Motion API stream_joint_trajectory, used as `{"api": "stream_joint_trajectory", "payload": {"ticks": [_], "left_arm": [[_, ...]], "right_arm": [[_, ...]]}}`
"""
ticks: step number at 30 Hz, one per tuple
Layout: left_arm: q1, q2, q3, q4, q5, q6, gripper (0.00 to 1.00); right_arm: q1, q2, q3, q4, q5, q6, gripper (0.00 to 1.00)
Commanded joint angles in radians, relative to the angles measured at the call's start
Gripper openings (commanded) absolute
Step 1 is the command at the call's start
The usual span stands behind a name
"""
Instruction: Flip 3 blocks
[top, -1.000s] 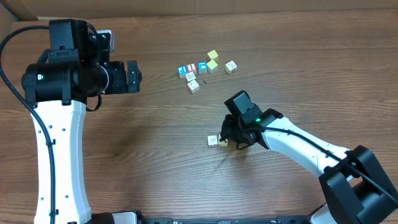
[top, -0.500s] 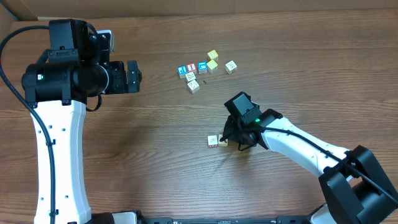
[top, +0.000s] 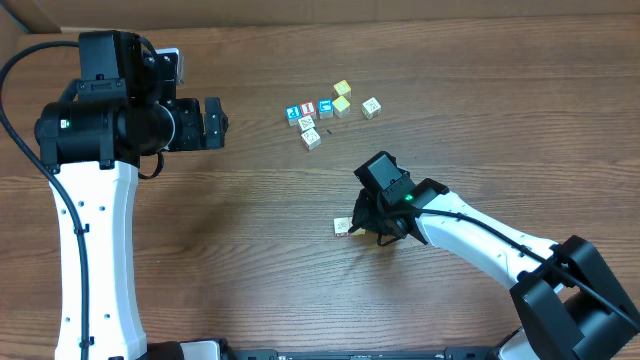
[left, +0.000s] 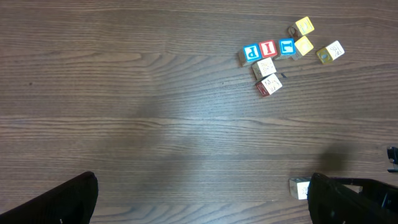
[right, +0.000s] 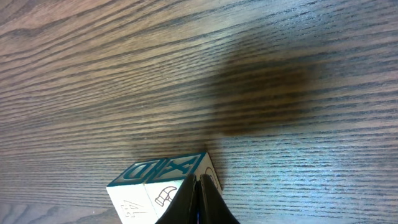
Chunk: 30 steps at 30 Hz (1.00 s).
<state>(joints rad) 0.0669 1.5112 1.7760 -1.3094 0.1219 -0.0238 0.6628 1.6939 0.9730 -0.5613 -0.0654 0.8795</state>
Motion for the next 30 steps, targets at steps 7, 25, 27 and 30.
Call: {"api": "stream_joint_trajectory", "payload": {"ticks": [7,25,27,30], "left_arm": [[0.000,0.000,0.024,0.004,-0.002,-0.010,1.00],[0.000,0.000,0.024,0.004,-0.002,-0.010,1.00],[0.000,0.000,0.024,0.004,-0.002,-0.010,1.00],[0.000,0.000,0.024,0.004,-0.002,-0.010,1.00]], "right_arm": [[-0.078,0.012,-0.006,0.011,0.045,-0.011,0.04],[-0.142,0.012,-0.006,0.140,0.065,-0.297,0.04],[-0.142,0.012,-0.006,0.163,0.066,-0.332,0.04],[-0.142,0.012,-0.006,0.175,0.069,-0.339,0.04]]}}
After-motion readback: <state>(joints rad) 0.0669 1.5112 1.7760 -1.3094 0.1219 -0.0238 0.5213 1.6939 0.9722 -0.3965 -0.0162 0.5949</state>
